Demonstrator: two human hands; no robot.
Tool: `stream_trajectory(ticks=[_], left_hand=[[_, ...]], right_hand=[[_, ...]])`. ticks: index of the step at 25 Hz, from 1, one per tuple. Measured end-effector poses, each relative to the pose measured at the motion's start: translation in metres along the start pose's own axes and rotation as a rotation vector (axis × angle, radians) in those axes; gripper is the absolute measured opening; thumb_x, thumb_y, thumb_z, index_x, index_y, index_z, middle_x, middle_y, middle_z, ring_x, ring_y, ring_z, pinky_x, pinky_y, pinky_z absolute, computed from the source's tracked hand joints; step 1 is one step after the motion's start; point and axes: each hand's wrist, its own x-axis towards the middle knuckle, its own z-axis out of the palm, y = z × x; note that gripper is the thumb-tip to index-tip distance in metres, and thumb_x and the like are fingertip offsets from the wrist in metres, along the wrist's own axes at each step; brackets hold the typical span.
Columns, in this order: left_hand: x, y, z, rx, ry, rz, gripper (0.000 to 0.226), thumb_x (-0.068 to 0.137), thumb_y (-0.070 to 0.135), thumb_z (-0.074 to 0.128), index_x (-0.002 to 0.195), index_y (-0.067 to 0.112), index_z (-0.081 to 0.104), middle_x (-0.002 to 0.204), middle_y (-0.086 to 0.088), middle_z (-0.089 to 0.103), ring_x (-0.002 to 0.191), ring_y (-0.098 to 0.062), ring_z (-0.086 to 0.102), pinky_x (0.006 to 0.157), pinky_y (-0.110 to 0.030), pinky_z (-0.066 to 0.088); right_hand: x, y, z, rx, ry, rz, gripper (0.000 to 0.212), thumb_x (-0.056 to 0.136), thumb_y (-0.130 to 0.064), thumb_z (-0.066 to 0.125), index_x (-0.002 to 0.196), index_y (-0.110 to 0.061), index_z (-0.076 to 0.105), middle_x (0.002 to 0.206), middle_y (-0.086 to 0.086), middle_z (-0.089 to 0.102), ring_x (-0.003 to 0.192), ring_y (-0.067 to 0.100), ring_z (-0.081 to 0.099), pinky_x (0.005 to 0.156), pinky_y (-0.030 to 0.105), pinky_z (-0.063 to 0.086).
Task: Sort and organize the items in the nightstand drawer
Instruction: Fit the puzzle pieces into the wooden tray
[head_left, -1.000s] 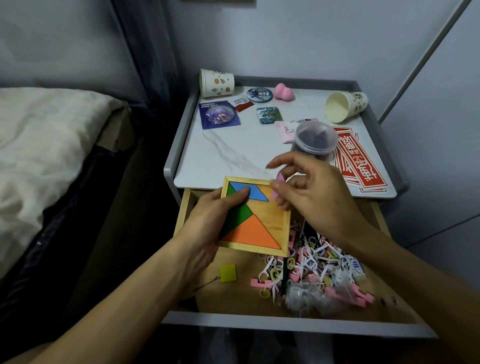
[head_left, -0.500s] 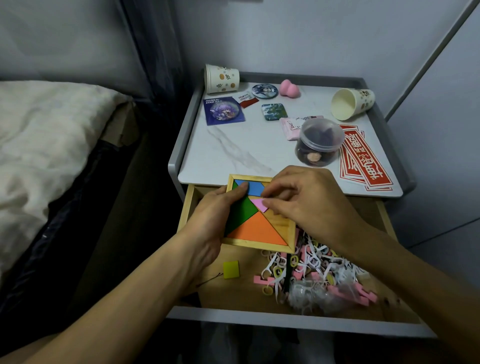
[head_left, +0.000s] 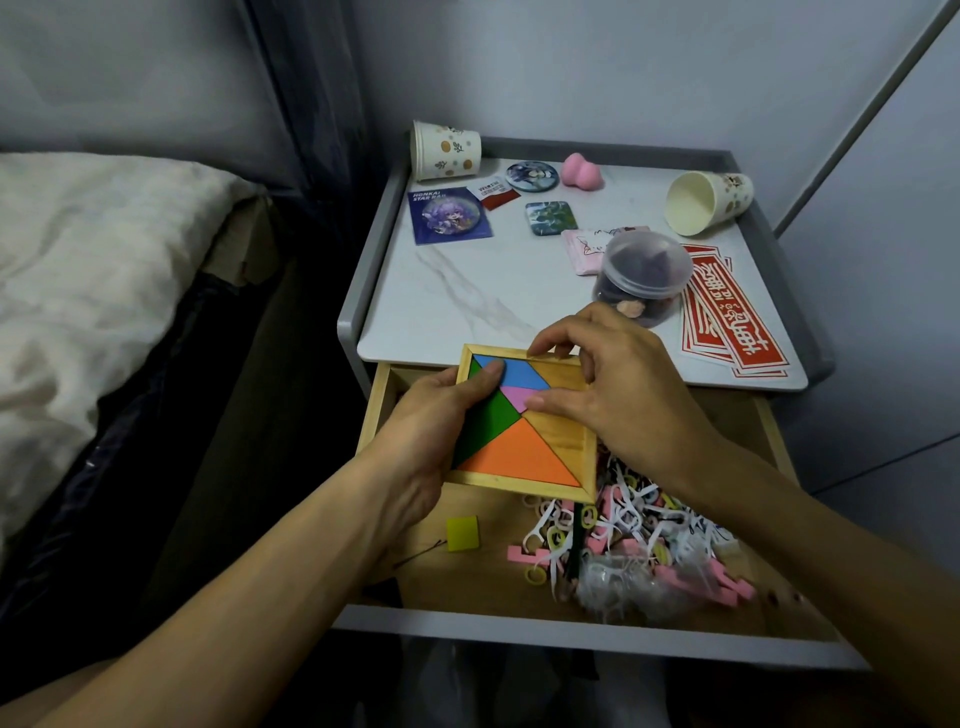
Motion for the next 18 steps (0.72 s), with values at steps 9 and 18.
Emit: stream_trajectory(ticks=[9,18], left_hand=[[-0.008,0.020,-0.010,-0.129,0.168,0.083,0.025,0.083,0.015,0.075,0.105,0.004,0.069,0.087,-0.012,0.075,0.064,-0.020,0.071,0.058,-0.030,0.060],[-0.004,0.052,-0.054,-0.344,0.496,0.210,0.034,0.081,0.024,0.078,0.110,0.011,0.065,0.083,-0.004,0.076,0.059,-0.013,0.072,0.049,-0.026,0.056]], right_hand=[[-0.001,-0.001,0.001,0.294,0.195,0.030,0.010,0.092,-0.017,0.065,0.102,-0.018,0.065,0.089,-0.008,0.060,0.078,0.006,0.055,0.071,0.018,0.046],[-0.031,0.018,0.105,-0.150,-0.637,-0.055,0.044,0.086,-0.027,0.072,0.127,-0.019,0.058,0.120,-0.006,0.055,0.103,0.006,0.056,0.089,0.024,0.048]])
